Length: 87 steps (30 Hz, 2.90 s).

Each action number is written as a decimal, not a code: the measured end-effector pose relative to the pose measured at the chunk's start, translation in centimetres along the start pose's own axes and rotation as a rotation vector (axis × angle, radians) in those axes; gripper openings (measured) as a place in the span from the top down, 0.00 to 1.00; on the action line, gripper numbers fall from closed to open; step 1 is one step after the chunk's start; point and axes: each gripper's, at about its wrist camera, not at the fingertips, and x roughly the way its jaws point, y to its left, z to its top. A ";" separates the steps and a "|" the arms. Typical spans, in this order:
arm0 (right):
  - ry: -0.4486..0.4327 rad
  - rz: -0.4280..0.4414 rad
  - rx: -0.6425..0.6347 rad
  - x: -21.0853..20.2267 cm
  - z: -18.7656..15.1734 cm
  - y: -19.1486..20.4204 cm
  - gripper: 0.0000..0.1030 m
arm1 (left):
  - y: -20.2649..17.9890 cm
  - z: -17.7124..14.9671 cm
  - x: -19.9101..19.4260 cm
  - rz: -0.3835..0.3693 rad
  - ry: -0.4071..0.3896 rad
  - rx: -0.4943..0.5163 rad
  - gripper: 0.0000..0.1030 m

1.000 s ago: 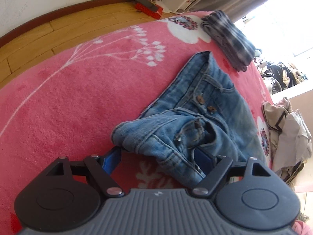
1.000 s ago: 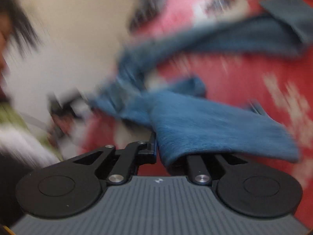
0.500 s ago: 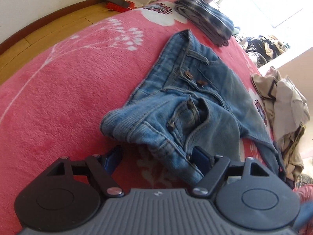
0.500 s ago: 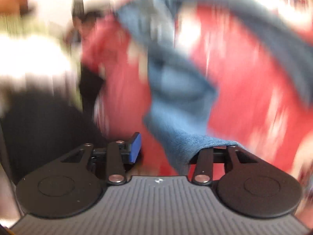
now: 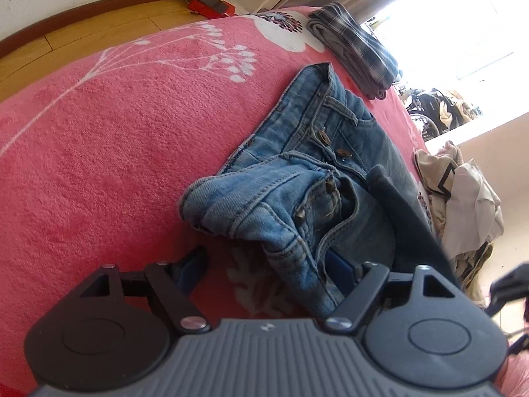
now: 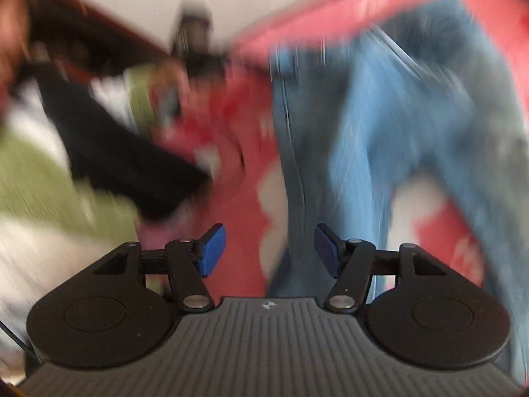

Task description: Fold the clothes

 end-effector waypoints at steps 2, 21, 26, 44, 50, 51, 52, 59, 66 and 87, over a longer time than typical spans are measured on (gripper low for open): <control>0.055 -0.033 0.038 1.0 -1.7 -0.1 0.43 | 0.1 0.3 0.2 -0.004 0.006 -0.008 0.24; -0.490 -0.323 0.089 6.8 4.2 -0.4 0.30 | -0.7 0.5 0.6 0.042 -0.009 0.016 0.23; -0.488 -0.498 0.024 8.7 3.1 0.6 0.93 | -1.2 0.3 0.8 0.059 -0.013 0.051 0.20; -0.528 -0.526 0.952 -0.5 -25.3 -0.6 0.57 | -1.8 0.7 1.2 0.088 0.020 0.091 0.16; -0.358 -0.225 0.778 -2.8 -28.4 1.8 0.24 | -1.6 0.7 1.2 0.072 0.019 0.089 0.13; -0.276 -0.183 0.741 -2.4 -28.3 2.0 0.24 | -1.6 0.6 1.2 0.069 0.016 0.089 0.13; -0.220 -0.173 0.710 -1.9 -27.5 1.9 0.24 | -1.6 0.6 1.1 0.067 0.013 0.089 0.13; -0.497 -0.092 0.303 -6.4 -14.2 -1.5 0.24 | -1.0 0.7 1.0 0.038 0.000 0.043 0.13; -0.709 -0.088 0.248 -6.1 4.1 -12.9 0.22 | 0.3 0.8 0.7 -0.027 -0.010 0.003 0.15; -0.650 -0.391 0.246 -0.3 15.5 -18.0 0.83 | -0.8 0.8 -0.5 -0.031 -0.165 0.152 0.88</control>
